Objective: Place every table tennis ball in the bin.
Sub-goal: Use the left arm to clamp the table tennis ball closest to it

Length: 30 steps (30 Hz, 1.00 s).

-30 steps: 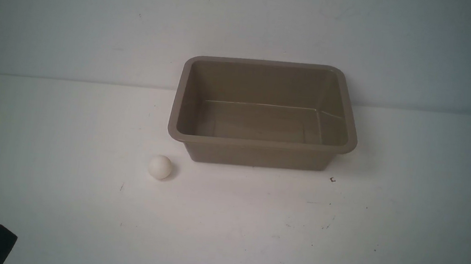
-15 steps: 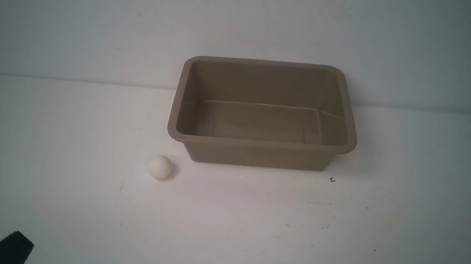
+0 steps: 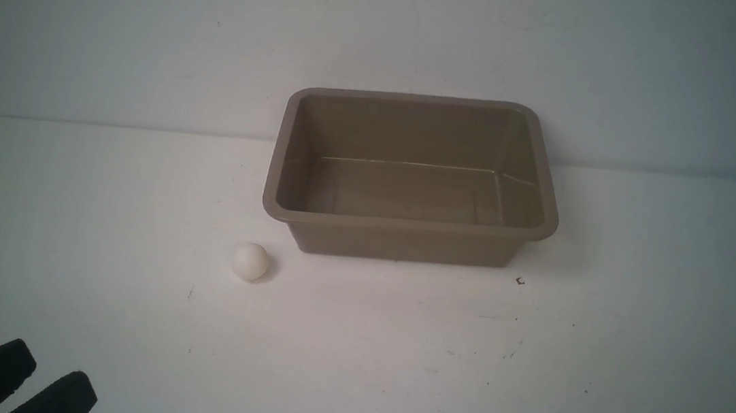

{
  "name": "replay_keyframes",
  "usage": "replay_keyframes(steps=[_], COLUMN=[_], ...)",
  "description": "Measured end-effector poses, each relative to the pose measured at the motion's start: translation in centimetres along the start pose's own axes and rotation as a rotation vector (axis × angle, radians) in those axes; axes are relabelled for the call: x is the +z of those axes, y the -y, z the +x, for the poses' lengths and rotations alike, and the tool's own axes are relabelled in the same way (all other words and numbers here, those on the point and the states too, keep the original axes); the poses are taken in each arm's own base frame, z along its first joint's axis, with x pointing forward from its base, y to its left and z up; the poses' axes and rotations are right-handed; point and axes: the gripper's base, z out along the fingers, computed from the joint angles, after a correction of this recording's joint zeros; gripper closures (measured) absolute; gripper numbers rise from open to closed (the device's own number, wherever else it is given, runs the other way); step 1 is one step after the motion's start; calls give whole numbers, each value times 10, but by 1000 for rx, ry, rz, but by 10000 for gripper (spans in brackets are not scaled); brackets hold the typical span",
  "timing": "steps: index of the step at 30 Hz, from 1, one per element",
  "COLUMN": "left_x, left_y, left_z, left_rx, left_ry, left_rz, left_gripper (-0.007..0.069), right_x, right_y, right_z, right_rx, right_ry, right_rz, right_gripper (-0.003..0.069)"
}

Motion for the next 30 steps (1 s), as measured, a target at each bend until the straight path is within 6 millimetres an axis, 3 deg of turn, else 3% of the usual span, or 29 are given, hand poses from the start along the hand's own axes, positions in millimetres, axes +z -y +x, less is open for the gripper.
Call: replay_keyframes(steps=[3, 14, 20, 24, 27, 30], left_x=[7, 29, 49, 77, 97, 132], left_y=[-3, -14, -29, -47, -56, -72], left_z=[-7, -67, -78, -85, -83, -78], left_rx=[55, 329, 441, 586, 546, 418], left_ry=[-123, -385, -455, -406, -424, -465], left_rz=[-27, -133, -158, -181, -159, -107], left_gripper=[194, 194, 194, 194, 194, 188], right_x=[0, 5, 41, 69, 86, 110], right_y=[0, -6, -8, -3, 2, 9], right_z=[0, -4, -11, -20, -27, -32], right_rx=[-1, -8, -38, -62, -54, -49], right_ry=[0, 5, -133, -183, -224, -298], right_rz=[0, -81, -215, -247, -248, -250], right_gripper=[165, 165, 165, 165, 165, 165])
